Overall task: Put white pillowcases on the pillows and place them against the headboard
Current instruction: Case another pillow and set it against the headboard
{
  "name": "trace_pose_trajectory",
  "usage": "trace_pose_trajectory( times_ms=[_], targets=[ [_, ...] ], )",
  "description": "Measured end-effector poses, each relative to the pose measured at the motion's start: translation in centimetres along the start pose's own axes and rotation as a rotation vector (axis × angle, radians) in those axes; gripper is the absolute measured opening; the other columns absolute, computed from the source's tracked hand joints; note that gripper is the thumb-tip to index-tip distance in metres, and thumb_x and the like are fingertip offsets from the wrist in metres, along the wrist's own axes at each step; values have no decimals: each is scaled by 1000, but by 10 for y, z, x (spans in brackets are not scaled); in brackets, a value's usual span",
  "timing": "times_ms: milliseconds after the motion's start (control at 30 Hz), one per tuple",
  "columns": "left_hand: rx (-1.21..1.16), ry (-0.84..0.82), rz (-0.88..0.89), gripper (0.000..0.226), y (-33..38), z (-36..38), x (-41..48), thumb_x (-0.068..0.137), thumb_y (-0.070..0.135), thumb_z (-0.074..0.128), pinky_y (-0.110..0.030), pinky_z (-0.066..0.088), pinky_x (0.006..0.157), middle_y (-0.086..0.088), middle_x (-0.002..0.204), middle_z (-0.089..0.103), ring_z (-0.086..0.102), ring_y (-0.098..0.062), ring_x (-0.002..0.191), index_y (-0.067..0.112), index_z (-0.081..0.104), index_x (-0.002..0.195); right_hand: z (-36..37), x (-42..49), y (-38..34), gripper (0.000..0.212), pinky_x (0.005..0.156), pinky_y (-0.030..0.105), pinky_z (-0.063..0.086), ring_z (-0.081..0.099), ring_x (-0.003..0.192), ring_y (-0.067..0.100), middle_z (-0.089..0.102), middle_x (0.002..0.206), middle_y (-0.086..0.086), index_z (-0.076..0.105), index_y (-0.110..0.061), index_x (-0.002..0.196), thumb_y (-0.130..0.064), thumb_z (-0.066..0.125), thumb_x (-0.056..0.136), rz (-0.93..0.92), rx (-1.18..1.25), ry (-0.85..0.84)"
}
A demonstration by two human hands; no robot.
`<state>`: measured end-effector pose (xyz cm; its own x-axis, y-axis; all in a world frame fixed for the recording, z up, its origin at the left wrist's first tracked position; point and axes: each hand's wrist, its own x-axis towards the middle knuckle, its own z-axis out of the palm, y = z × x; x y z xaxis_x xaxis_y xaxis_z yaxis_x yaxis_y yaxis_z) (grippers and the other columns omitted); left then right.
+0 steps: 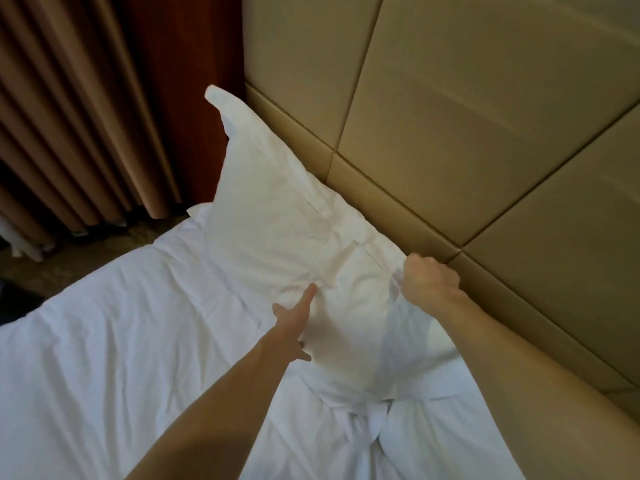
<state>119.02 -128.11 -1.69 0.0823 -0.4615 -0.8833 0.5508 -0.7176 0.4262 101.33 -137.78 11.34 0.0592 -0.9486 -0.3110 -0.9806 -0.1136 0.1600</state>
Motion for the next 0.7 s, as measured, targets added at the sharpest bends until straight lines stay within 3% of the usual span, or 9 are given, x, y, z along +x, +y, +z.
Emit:
trace_pose_trajectory(
  times_ms=[100, 233, 367, 467, 567, 633, 700],
  targets=[
    [-77, -31, -47, 143, -11, 18, -3, 46, 78, 80, -71, 41, 97, -2, 161, 13, 27, -45, 142, 43, -9, 151, 1, 6, 8, 22, 66, 32, 45, 56, 77, 22, 58, 89, 3, 51, -16, 88, -36, 56, 97, -68, 76, -35],
    [-166, -2, -7, 138, -9, 48, -15, 53, 76, 79, -70, 42, 97, 1, 160, 16, 30, -45, 140, 50, -18, 148, -16, 14, 6, 31, 61, 31, 39, 51, 69, 23, 53, 74, 0, 45, -18, 68, -22, 62, 93, -219, 28, 247],
    [-199, 11, 60, 141, 0, 74, -13, 55, 72, 81, -66, 47, 95, 0, 160, 18, 31, -43, 140, 50, -24, 146, -21, 24, 20, 26, 56, 29, 37, 53, 67, 23, 56, 71, 1, 51, -16, 66, -14, 62, 90, -232, 45, 399],
    [-118, -3, 37, 141, -8, 73, -12, 54, 73, 81, -64, 49, 94, -1, 161, 16, 31, -43, 140, 52, -25, 144, -10, 21, 19, 30, 55, 30, 37, 49, 68, 20, 52, 71, -2, 47, -18, 65, -2, 63, 84, -198, -75, 376],
    [2, -16, 46, 135, -12, 59, -13, 54, 75, 79, -59, 51, 94, -2, 161, 18, 36, -42, 138, 48, -12, 150, -2, 13, 11, 24, 58, 31, 37, 49, 79, 18, 51, 80, -2, 50, -19, 74, -2, 66, 83, -241, -169, 363],
    [54, -1, 76, 131, -9, 51, -15, 52, 74, 81, -57, 52, 93, -3, 159, 25, 39, -40, 136, 41, 5, 154, -2, 10, 9, 14, 61, 30, 39, 55, 89, 20, 58, 92, 2, 57, -17, 86, -5, 64, 83, -280, -147, 384],
    [117, 41, 104, 115, -1, 47, -26, 58, 69, 81, -55, 52, 92, -4, 149, 39, 44, -36, 131, 29, 25, 151, -4, 7, 8, 19, 68, 32, 42, 56, 96, 24, 60, 104, 6, 58, -14, 102, -8, 61, 84, -332, -110, 390]
  ],
)
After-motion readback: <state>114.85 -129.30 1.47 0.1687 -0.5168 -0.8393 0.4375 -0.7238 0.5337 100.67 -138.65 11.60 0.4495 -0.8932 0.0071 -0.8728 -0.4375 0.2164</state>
